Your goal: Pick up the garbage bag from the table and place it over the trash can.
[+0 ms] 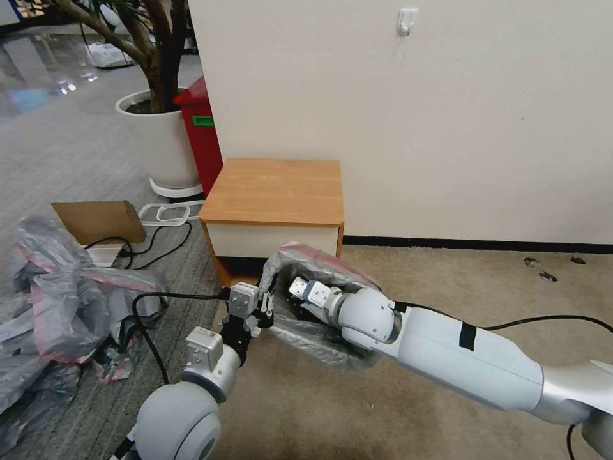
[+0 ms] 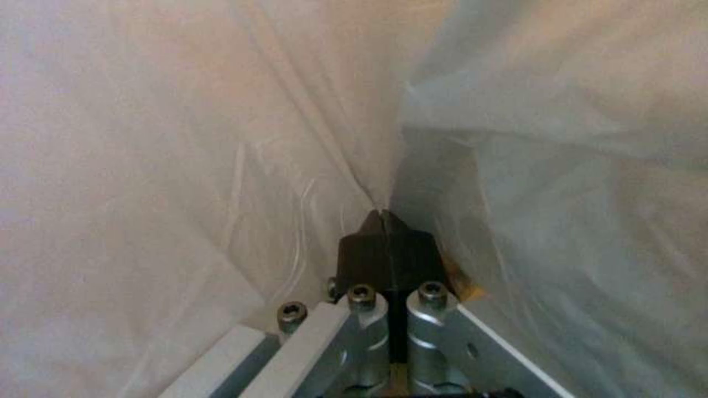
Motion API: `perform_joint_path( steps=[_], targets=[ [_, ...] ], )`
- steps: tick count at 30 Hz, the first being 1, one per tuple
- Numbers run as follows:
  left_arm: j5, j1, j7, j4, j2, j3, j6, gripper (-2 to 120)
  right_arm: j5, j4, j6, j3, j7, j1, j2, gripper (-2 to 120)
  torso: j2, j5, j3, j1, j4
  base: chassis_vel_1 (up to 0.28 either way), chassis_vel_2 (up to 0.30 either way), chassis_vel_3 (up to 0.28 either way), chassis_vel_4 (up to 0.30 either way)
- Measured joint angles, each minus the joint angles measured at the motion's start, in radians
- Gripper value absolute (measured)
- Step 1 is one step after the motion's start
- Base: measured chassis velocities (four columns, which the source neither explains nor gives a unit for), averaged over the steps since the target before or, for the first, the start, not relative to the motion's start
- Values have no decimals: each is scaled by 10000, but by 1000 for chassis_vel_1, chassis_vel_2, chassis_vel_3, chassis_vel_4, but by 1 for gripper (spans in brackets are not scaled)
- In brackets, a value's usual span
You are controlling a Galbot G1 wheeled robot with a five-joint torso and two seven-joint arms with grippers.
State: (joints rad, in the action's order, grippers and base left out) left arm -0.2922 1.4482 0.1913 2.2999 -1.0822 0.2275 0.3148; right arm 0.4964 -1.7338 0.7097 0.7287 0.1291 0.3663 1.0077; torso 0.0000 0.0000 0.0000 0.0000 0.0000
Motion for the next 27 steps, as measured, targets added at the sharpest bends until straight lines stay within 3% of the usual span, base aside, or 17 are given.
perform_joint_path(
  steps=[9, 16, 24, 27],
  targets=[
    [-41, -27, -47, -240, -137, 25, -53, 6, 196, 23, 1, 9, 179, 10, 42, 0, 0, 1, 0, 0, 0, 0, 0, 0, 0],
    [-489, -176, 157, -799, -248, 373, -54, 5, 913, -851, -11, -107, 131, -29, -366, 0, 1, 0, 0, 0, 0, 0, 0, 0, 0],
    [-652, -250, 282, -1437, -458, 208, -69, 5, 1645, -1378, -18, -413, 153, 79, -640, 0, 1, 0, 0, 0, 0, 0, 0, 0, 0],
    [-1428, -270, 673, -1773, -615, 114, -87, 5, 2121, -1849, -22, -761, 171, 388, -995, 0, 1, 1, 0, 0, 1, 0, 0, 0, 0]
  ],
)
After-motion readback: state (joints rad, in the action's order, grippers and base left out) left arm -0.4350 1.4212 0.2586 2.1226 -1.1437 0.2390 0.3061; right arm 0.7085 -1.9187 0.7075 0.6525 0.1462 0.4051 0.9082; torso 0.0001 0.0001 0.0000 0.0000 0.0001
